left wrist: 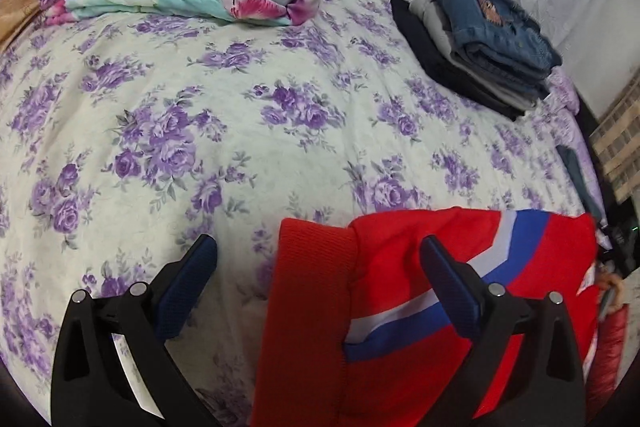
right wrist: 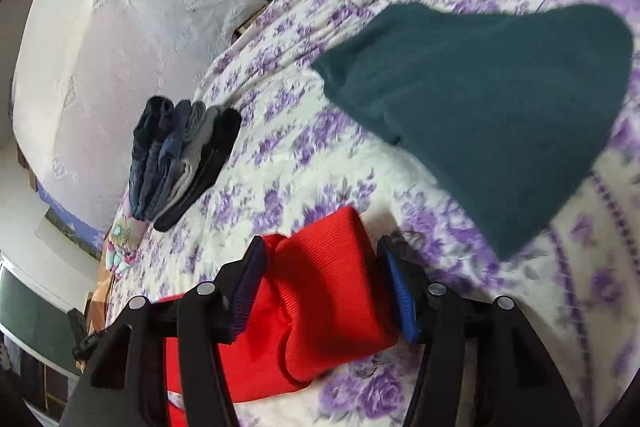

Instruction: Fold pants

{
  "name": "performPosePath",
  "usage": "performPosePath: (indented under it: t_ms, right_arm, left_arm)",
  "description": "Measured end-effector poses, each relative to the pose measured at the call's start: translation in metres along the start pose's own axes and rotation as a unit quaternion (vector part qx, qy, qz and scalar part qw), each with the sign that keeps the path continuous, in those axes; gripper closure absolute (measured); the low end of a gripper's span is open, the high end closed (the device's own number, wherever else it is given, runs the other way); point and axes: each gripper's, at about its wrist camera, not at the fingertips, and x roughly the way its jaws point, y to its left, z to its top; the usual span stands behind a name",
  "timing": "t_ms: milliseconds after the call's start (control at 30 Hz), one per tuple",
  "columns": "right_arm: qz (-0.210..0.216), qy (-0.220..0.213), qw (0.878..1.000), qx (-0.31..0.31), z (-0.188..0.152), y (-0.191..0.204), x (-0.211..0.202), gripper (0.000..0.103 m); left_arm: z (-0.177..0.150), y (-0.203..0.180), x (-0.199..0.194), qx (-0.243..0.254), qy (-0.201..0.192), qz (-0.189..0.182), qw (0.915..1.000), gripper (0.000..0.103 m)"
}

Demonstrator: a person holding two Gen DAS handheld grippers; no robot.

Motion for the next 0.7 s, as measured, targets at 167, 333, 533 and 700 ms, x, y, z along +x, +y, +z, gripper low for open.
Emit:
performPosePath:
  t_ms: [167, 333, 533, 700]
  right_arm:
    - [0.038, -0.022, 0.998, 0.049, -0.003, -0.019, -0.008, 0.072]
    - [0.047, -0.024, 0.997, 0.053, -0.004, -0.019, -0.008, 0.072]
    - [0.005, -0.032, 0.999, 0.016, -0.001, -0.001, -0.01, 0.091]
    - [0.007, -0.038, 0.999, -0.028, 0.026, 0.044, -0.002, 0.093]
  left_arm:
    - [0.001, 0.005, -0.006, -0.018, -0.017, -0.021, 0.9995, 0.028]
    - [-0.004, -0.01, -0.008, 0.013, -0.01, -0.037, 0.9992, 0.047]
    - [-0.002, -0.006, -0.022, -0.006, -0.043, -0.014, 0.999, 0.068]
    - [0.021, -0.01, -0.062, -0.018, -0.136, 0.022, 0.9904, 0.07]
